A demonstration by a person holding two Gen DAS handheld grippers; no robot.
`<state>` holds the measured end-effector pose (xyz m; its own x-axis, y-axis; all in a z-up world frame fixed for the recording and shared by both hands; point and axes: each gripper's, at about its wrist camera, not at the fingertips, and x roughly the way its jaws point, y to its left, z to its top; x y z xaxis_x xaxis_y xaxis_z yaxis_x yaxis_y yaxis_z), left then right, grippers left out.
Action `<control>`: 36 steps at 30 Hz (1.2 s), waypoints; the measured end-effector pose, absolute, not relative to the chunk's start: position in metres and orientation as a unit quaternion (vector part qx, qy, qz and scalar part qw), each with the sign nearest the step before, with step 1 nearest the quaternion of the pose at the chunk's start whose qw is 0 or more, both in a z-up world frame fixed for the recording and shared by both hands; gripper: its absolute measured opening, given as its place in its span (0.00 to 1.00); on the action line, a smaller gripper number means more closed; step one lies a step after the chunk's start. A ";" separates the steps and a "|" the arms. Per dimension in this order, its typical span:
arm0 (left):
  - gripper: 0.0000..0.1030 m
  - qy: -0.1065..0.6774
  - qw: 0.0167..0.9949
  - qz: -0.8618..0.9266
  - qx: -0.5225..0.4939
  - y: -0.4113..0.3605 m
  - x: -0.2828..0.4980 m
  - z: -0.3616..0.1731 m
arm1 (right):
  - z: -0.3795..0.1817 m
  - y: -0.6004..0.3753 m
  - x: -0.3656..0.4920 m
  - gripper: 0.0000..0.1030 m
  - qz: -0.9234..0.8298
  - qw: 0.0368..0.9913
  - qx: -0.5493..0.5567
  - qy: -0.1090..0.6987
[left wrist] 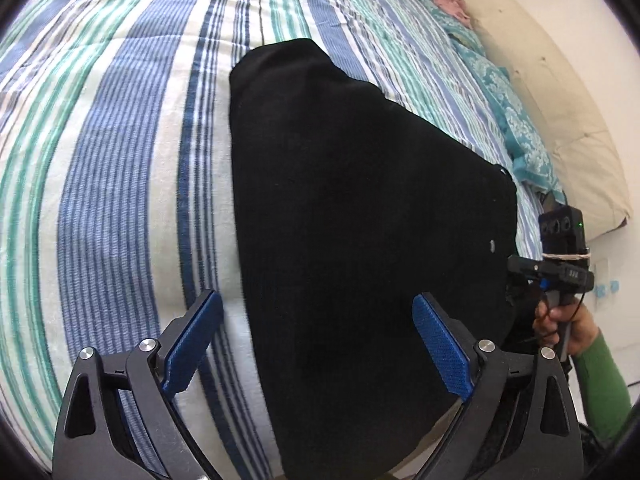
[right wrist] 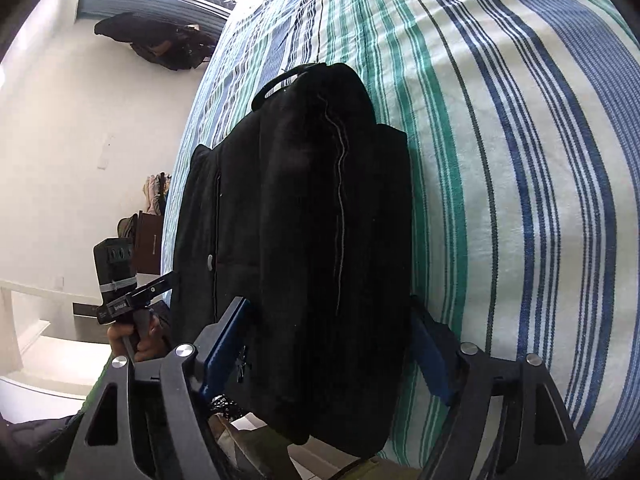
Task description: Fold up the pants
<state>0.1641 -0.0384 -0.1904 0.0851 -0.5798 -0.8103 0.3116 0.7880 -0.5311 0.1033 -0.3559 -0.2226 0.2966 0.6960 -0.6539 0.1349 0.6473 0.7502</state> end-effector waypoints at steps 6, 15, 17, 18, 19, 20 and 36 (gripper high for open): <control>0.21 0.589 0.742 -0.300 -0.114 -0.047 0.168 -0.160 | -0.202 -0.343 0.097 0.37 0.201 0.736 0.366 0.533; 0.22 0.501 0.813 -0.282 -0.088 -0.036 0.226 -0.083 | -0.121 -0.312 0.171 0.34 0.233 0.796 0.307 0.466; 0.24 0.486 0.829 -0.266 -0.084 -0.033 0.252 -0.086 | -0.118 -0.308 0.203 0.34 0.230 0.804 0.299 0.460; 0.29 0.482 0.835 -0.253 -0.076 -0.034 0.264 -0.092 | -0.119 -0.305 0.218 0.35 0.220 0.809 0.292 0.461; 0.33 0.484 0.841 -0.232 -0.064 -0.031 0.272 -0.101 | -0.124 -0.302 0.231 0.36 0.210 0.811 0.288 0.465; 0.39 0.490 0.847 -0.199 -0.042 -0.032 0.278 -0.112 | -0.132 -0.300 0.242 0.39 0.200 0.808 0.285 0.476; 0.98 0.386 0.911 -0.039 0.141 -0.022 0.121 -0.082 | -0.111 -0.297 0.103 1.00 -0.027 0.845 0.109 0.523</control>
<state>0.1208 -0.0217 -0.0816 0.6998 0.0389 -0.7133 0.1793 0.9570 0.2281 0.1026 -0.2970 -0.1113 0.4514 0.0676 -0.8898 0.1603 0.9748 0.1554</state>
